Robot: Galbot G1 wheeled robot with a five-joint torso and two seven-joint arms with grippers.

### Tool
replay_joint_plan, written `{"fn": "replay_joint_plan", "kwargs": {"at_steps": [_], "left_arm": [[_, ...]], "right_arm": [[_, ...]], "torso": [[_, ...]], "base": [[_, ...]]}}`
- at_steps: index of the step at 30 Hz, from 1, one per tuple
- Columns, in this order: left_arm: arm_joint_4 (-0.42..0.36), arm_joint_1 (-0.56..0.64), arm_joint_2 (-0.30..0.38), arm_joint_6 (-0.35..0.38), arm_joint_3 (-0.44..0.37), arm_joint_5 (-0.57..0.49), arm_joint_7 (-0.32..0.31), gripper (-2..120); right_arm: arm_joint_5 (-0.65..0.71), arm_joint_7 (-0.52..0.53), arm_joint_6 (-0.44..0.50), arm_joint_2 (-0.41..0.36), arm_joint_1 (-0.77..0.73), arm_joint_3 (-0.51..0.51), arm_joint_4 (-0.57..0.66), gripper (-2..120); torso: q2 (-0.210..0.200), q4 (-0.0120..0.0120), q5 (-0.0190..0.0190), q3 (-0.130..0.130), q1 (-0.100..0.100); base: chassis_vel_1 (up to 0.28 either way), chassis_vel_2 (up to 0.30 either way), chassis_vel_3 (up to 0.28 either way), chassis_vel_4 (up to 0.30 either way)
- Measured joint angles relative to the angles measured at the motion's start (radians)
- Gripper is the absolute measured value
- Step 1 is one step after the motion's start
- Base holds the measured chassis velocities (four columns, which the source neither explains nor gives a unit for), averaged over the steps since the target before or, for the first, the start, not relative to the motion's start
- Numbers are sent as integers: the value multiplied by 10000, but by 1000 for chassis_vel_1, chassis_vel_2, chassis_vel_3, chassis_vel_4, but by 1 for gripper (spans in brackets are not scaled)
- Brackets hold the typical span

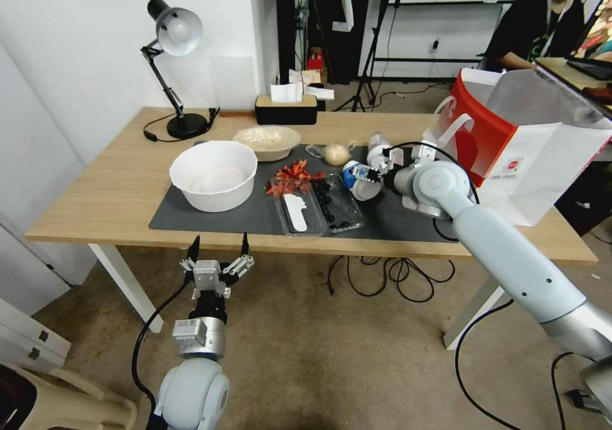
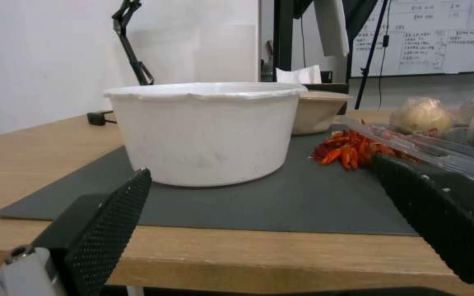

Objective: Pick up the trash from the table and place it into the takeout bag.

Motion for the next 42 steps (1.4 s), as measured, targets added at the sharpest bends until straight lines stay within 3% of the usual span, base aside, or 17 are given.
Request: {"fn": "replay_joint_plan", "kwargs": {"at_steps": [7, 24, 33, 42], "left_arm": [[56, -58, -24, -9, 62, 2, -4, 100], [62, -55, -27, -9, 133, 38, -8, 100], [-19, -35, 4, 2, 221, 44, -12, 100], [-123, 2, 73, 37, 241, 45, -17, 100]], "right_arm": [[-110, -120, 10, -148, -97, 61, 63, 54], [-483, -504, 70, -670, -377, 453, 822, 50], [-561, -872, 238, -1469, -720, 943, 2507, 50], [-45, -1664, 654, -2449, -918, 1769, 5813, 47]], "torso": [[0, 2, 1, 0, 0], [-1, 0, 2, 3, 1], [-1, -1, 3, 2, 0], [0, 1, 2, 0, 0]], "base": [[0, 0, 0, 0], [0, 0, 0, 0], [0, 0, 0, 0], [0, 0, 0, 0]]}}
